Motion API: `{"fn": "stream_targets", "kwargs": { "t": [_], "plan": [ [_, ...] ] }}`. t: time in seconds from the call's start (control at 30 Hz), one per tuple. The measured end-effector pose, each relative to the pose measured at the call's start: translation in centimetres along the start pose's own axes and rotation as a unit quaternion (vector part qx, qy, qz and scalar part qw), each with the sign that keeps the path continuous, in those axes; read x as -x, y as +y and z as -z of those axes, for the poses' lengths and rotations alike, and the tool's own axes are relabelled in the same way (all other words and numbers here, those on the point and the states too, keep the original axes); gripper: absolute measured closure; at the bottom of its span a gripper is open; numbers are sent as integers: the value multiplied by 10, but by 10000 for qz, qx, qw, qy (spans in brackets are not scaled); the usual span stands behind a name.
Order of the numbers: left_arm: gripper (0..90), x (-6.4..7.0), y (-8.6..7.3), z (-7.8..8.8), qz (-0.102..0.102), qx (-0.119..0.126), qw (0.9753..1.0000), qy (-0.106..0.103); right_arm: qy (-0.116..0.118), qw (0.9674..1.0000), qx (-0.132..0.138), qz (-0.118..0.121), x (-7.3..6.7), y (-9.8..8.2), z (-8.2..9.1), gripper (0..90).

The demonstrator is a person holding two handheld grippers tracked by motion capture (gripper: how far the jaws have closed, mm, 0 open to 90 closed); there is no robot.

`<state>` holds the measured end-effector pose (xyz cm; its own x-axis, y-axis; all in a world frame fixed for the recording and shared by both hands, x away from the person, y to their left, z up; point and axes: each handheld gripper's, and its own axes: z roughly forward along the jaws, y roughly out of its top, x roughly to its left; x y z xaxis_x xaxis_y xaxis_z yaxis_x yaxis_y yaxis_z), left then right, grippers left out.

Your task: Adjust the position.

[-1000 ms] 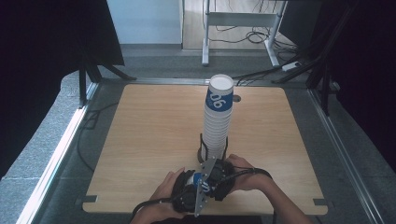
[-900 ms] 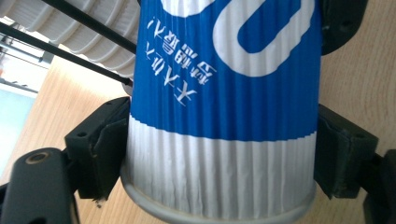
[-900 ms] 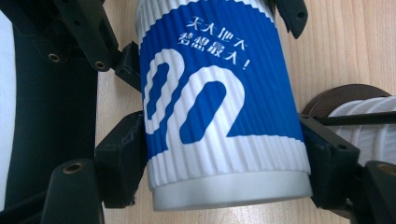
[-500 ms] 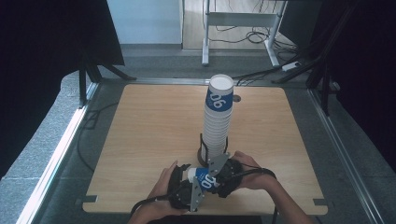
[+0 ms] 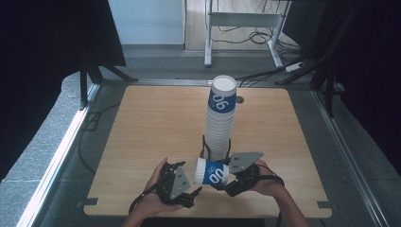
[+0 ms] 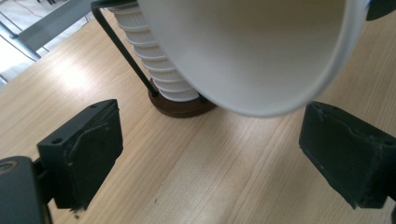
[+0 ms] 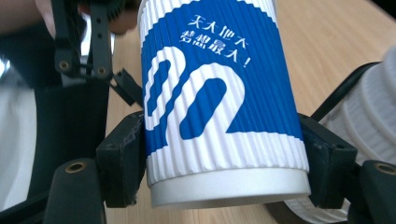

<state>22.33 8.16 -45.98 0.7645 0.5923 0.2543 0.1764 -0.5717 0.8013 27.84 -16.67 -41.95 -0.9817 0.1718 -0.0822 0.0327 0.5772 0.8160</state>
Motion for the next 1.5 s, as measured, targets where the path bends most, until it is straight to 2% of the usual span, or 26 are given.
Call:
{"fn": "stream_targets", "kwargs": {
  "t": [0.03, 0.07, 0.17, 0.23, 0.4, 0.5, 0.6, 0.67, 0.73, 0.87, 1.1, 1.13, 1.23, 1.3, 1.37, 1.4, 1.43, 1.47, 1.5],
  "plan": [
    [67, 0, 0, 0, 62, 33, 10000, -44, 6, 10000, 67, -40, 0, -1, 1, 272],
    [69, -1, 0, 0, 170, 78, 9998, -95, -13, 9995, 267, -137, -1, -5, 1, 272],
    [78, -3, 0, 1, 351, 115, 9991, -185, 21, 9983, 497, -294, -2, -10, 1, 271],
    [100, -4, 0, 0, 527, 70, 9985, -118, 38, 9969, 674, -401, -2, -14, 1, 271],
    [125, -8, -1, -1, 816, 45, 9965, -151, 17, 9925, 1054, -619, -2, -21, -3, 271],
    [140, -10, -1, -1, 973, 60, 9951, -186, 55, 9884, 1322, -746, -2, -25, -5, 271],
    [143, -12, -2, -1, 1142, 25, 9933, -175, 7, 9891, 1264, -752, 0, -27, -7, 271],
    [144, -14, -2, -1, 1244, 26, 9920, -193, 58, 9870, 1370, -838, 1, -30, -8, 271],
    [145, -16, -3, -2, 1348, 15, 9906, -224, 66, 9864, 1386, -885, 1, -33, -10, 271],
    [146, -18, -4, -2, 1423, 15, 9894, -273, 37, 9857, 1374, -972, 1, -38, -15, 271],
    [148, -20, -5, -1, 1570, 188, 9870, -306, -92, 9837, 1463, -1043, 1, -39, -15, 271],
    [147, -22, -5, 0, 1674, 260, 9848, -381, -150, 9827, 1513, -1059, 1, -40, -15, 271],
    [147, -25, -6, 3, 1839, 373, 9807, -554, -219, 9802, 1645, -1085, 1, -41, -14, 271],
    [147, -27, -6, 4, 2027, 514, 9745, -820, -243, 9768, 1799, -1138, 1, -43, -13, 271],
    [145, -29, -6, 5, 2217, 662, 9667, -1093, -214, 9728, 1965, -1205, 2, -45, -13, 271],
    [144, -29, -6, 5, 2217, 662, 9667, -1093, -174, 9705, 2058, -1242, 2, -46, -14, 271],
    [144, -29, -6, 5, 2358, 795, 9601, -1275, -155, 9687, 2134, -1262, 1, -46, -14, 271],
    [143, -29, -6, 5, 2443, 880, 9554, -1404, -133, 9676, 2173, -1279, 1, -47, -14, 271],
    [142, -30, -6, 5, 2492, 930, 9526, -1477, -124, 9665, 2217, -1287, 1, -46, -15, 271]
  ]
}}
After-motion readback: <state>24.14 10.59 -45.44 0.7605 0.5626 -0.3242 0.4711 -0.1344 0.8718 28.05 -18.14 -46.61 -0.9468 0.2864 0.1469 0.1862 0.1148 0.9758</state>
